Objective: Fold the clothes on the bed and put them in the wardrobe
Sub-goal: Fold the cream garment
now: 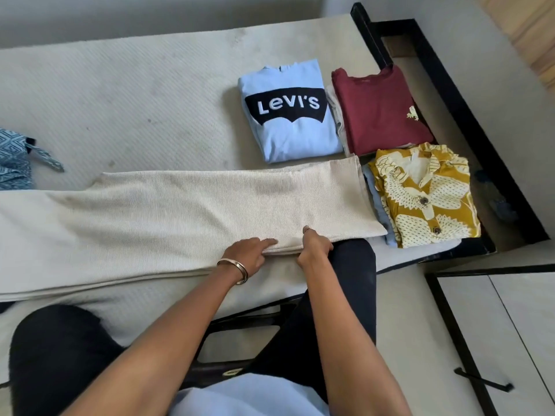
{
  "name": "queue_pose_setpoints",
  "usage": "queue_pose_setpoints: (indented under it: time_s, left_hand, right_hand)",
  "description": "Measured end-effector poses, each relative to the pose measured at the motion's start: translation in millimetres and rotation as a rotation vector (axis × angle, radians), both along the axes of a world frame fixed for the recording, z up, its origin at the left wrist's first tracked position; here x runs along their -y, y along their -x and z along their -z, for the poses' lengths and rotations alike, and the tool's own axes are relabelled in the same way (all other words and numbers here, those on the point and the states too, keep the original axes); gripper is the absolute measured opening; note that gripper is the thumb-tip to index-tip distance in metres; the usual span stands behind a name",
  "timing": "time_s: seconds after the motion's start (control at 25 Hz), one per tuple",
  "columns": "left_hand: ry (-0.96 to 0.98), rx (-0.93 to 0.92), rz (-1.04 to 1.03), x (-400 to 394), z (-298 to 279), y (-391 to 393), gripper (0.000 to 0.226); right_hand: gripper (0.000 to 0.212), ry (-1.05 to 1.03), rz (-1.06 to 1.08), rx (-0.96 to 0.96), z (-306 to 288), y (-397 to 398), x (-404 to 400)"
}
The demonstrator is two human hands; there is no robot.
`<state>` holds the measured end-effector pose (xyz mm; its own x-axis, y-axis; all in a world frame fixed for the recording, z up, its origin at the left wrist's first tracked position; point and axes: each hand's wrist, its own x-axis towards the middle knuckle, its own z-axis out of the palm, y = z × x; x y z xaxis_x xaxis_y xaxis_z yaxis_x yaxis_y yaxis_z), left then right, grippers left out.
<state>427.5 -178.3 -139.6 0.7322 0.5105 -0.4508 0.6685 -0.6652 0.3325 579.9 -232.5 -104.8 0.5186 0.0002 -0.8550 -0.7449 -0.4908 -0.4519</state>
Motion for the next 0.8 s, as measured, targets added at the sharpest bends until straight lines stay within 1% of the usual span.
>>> queue_pose_setpoints:
  time_s: [0.08,0.16,0.24,0.28,0.32,0.36,0.4,0.44,0.48,0.52,0.56,0.6,0.64,0.68,0.72,0.76,0.8]
  left_hand:
    - [0.002,-0.002,0.01,4.0,3.7,1.1,0.06]
    - [-0.04,-0.016,0.027,6.4,7.5,1.8,0.065]
    - [-0.072,-0.045,0.052,10.8,12.6,4.0,0.071]
    - [-0.034,-0.059,0.058,12.2,16.9,5.8,0.072]
    - [0.044,-0.047,0.037,11.0,20.1,7.8,0.073]
    - [0.168,0.011,-0.026,7.6,19.7,9.0,0.073]
    - [0.311,0.124,-0.135,2.0,15.2,8.4,0.072]
    - [0.465,0.281,-0.291,-7.0,4.1,7.2,0.067]
    - [0.617,0.458,-0.446,-17.3,-11.3,4.4,0.06]
    - [0.744,0.623,-0.565,-29.2,-31.4,1.8,0.053]
    - [0.844,0.749,-0.617,-41.2,-53.0,-2.4,0.05]
    - [0.909,0.847,-0.618,-53.1,-73.1,-4.1,0.051]
    - [0.946,0.937,-0.592,-65.8,-90.8,0.4,0.059]
    - [0.982,1.018,-0.612,-73.8,-103.7,3.9,0.064]
    - [0.98,1.094,-0.731,-81.6,-110.9,11.7,0.058]
    - [0.935,1.174,-0.942,-88.7,-113.4,25.3,0.042]
    - [0.864,1.237,-1.217,-97.1,-108.9,47.3,0.025]
  right_hand:
    - [0.052,-0.167,0.171,0.124,4.0,1.1,1.8]
    - [0.045,-0.33,0.358,0.15,0.5,-13.7,4.4]
    - [0.045,-0.435,0.484,0.078,-1.7,-36.4,5.4]
    - [0.047,-0.472,0.522,0.023,-1.7,-45.6,5.0]
    - [0.048,-0.492,0.539,-0.012,-3.8,-52.3,2.6]
    - [0.047,-0.509,0.535,-0.007,-7.1,-54.4,-2.1]
    - [0.045,-0.541,0.518,0.034,-11.5,-51.3,-8.4]
    - [0.042,-0.581,0.469,0.113,-17.0,-42.6,-17.3]
    - [0.04,-0.635,0.369,0.223,-23.8,-29.4,-25.2]
    - [0.04,-0.678,0.203,0.366,-30.3,-12.6,-34.2]
    - [0.041,-0.694,-0.015,0.539,-38.6,3.6,-41.8]
    - [0.045,-0.699,-0.275,0.708,-46.7,22.2,-48.9]
    - [0.052,-0.704,-0.565,0.865,-55.7,43.7,-60.9]
    - [0.06,-0.718,-0.86,0.996,-62.4,59.5,-70.1]
    - [0.068,-0.732,-1.167,1.052,-68.1,72.7,-82.0]
    - [0.073,-0.737,-1.475,1.002,-73.0,84.8,-94.6]
    - [0.074,-0.736,-1.751,0.848,-77.3,97.3,-106.5]
